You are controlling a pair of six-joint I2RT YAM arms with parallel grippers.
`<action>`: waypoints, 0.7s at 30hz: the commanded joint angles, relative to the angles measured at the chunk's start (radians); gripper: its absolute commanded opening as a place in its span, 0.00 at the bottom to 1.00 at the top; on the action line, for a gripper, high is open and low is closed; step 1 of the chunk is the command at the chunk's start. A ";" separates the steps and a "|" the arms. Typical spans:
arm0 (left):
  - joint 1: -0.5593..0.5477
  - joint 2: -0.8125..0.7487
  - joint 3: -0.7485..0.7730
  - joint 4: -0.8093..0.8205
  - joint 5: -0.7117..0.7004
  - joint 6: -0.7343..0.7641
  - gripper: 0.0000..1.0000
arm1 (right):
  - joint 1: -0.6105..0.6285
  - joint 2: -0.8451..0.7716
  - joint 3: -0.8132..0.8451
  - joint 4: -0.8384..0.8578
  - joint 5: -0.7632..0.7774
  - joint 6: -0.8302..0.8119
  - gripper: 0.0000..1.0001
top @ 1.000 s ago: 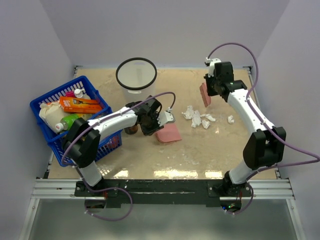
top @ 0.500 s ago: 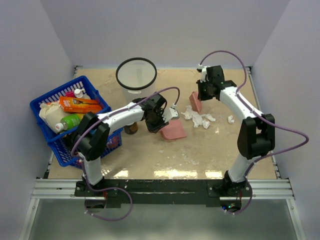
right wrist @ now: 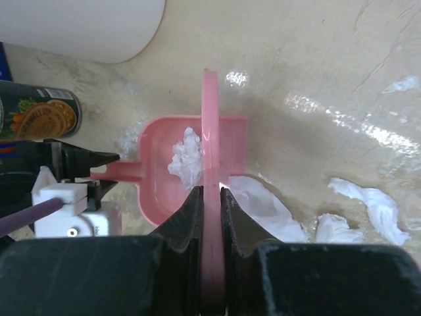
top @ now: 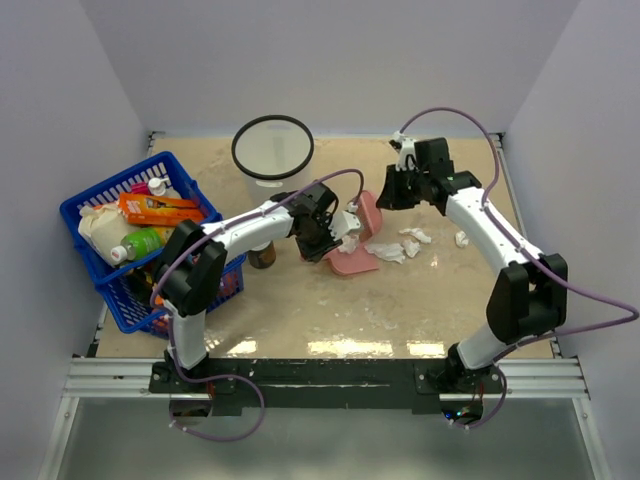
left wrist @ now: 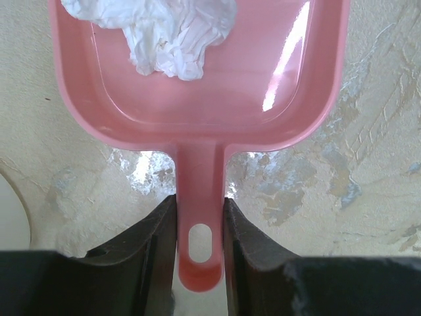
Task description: Sweep away the paper scraps from the table
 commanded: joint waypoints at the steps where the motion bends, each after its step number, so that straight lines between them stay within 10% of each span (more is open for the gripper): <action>1: 0.002 -0.077 -0.032 0.056 0.005 0.010 0.00 | -0.017 -0.101 0.077 -0.004 0.018 -0.055 0.00; 9: 0.000 -0.104 -0.008 -0.058 -0.007 0.082 0.00 | -0.021 -0.169 0.034 -0.051 0.461 -0.245 0.00; 21: -0.012 -0.085 0.020 -0.120 -0.029 0.106 0.00 | -0.026 -0.178 -0.116 -0.008 0.655 -0.409 0.00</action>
